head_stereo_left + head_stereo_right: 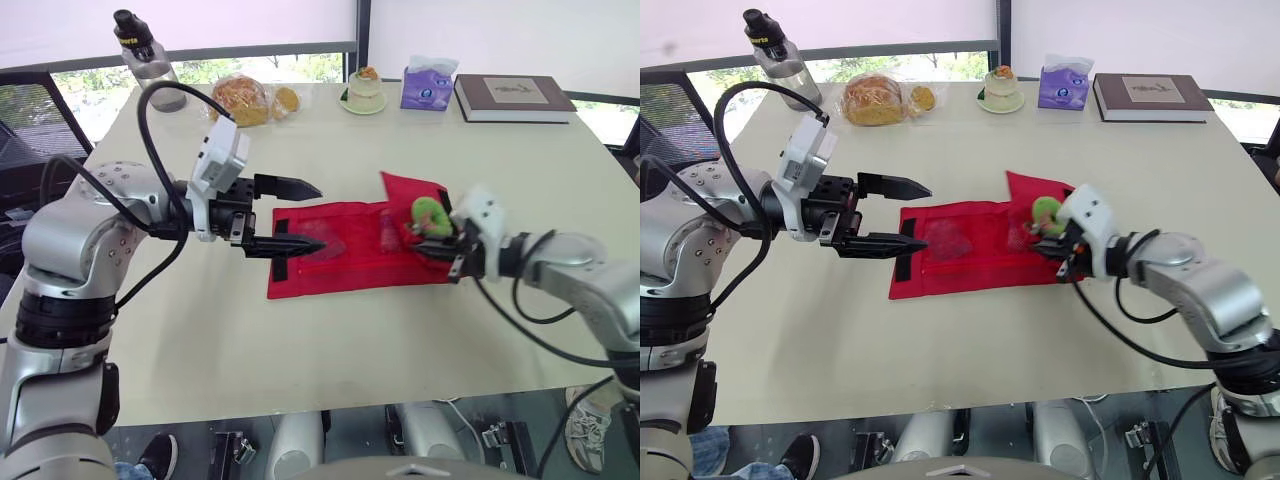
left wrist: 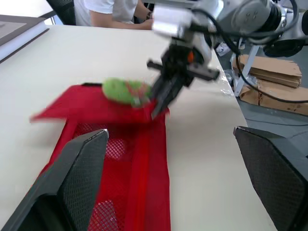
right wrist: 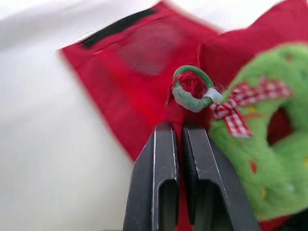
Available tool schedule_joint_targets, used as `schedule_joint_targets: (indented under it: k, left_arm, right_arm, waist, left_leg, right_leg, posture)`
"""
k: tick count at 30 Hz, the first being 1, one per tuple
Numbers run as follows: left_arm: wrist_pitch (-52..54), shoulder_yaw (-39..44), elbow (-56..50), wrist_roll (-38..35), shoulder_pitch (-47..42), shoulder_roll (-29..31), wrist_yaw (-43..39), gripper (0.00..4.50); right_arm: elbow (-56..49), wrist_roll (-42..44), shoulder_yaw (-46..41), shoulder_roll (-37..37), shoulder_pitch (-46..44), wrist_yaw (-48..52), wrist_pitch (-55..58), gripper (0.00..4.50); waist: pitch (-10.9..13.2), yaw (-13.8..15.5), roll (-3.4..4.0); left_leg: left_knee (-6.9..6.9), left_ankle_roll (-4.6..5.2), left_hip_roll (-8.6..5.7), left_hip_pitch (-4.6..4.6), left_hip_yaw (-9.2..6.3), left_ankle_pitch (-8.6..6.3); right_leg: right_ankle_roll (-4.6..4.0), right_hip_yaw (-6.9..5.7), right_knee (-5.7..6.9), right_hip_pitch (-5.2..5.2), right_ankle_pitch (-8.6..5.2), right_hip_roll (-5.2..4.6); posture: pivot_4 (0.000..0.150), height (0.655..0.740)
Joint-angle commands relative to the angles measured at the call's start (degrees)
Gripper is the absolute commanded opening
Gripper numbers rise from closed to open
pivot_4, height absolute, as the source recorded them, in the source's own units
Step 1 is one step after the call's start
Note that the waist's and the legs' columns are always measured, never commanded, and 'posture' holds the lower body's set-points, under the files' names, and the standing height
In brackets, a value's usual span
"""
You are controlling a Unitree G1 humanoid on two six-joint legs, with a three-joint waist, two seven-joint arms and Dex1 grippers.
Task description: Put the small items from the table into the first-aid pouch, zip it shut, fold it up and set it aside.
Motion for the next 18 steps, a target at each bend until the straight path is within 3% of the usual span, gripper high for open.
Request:
schedule_joint_targets:
  k: [1,2,6,13,18]
  left_arm:
    - [0.59,1.79,-1.42,-0.97,-0.33,0.58,1.06,4.5]
    - [0.91,2.06,-1.73,-1.2,-0.03,0.54,1.47,4.5]
    - [1.84,3.35,-2.82,-1.47,2.11,0.98,3.2,4.5]
    - [5.01,7.16,-5.33,-3.25,8.08,0.78,8.74,4.5]
    - [7.56,10.61,-3.77,-1.2,15.8,0.95,15.87,4.5]
  right_arm:
    - [0.03,-4.6,3.55,1.96,-2.47,-1.31,-0.46,0.07]
    - [0.7,-6.06,4.02,2.56,-2.72,-2.28,-0.7,0.07]
    - [-0.02,-7.68,3.75,2.31,-1.62,-1.96,-0.19,1.06]
    - [-6.13,-2.39,-3.66,0.18,2.46,0.5,2.39,4.44]
    - [-10.24,2.53,-14.58,-3.92,9.12,6.79,-2.54,4.44]
  waist:
    - [0.0,-0.03,0.0]
    - [0.0,-0.04,0.0]
    - [0.0,-0.05,0.0]
    - [0.0,0.0,-0.01]
    - [0.0,-0.01,-0.01]
  left_leg:
    - [0.0,0.0,0.0,-0.02,-0.01,0.0]
    - [-0.01,0.0,0.0,-0.06,0.0,0.0]
    - [0.0,0.0,0.0,-0.03,0.01,0.0]
    - [0.0,0.0,0.01,-0.02,0.0,0.0]
    - [-0.02,0.0,0.01,-0.01,0.0,0.0]
  right_leg:
    - [-0.13,0.0,0.0,-0.02,0.08,0.0]
    - [-0.13,0.0,0.01,-0.07,0.08,0.0]
    - [-0.12,0.0,0.04,-0.08,0.08,0.0]
    - [-0.1,-0.01,0.04,-0.07,0.07,-0.03]
    - [-0.09,-0.01,0.04,-0.07,0.07,-0.04]
  posture:
    - [0.15,0.7387]
    - [0.15,0.7387]
    - [0.15,0.7387]
    - [0.15,0.7387]
    - [0.15,0.7387]
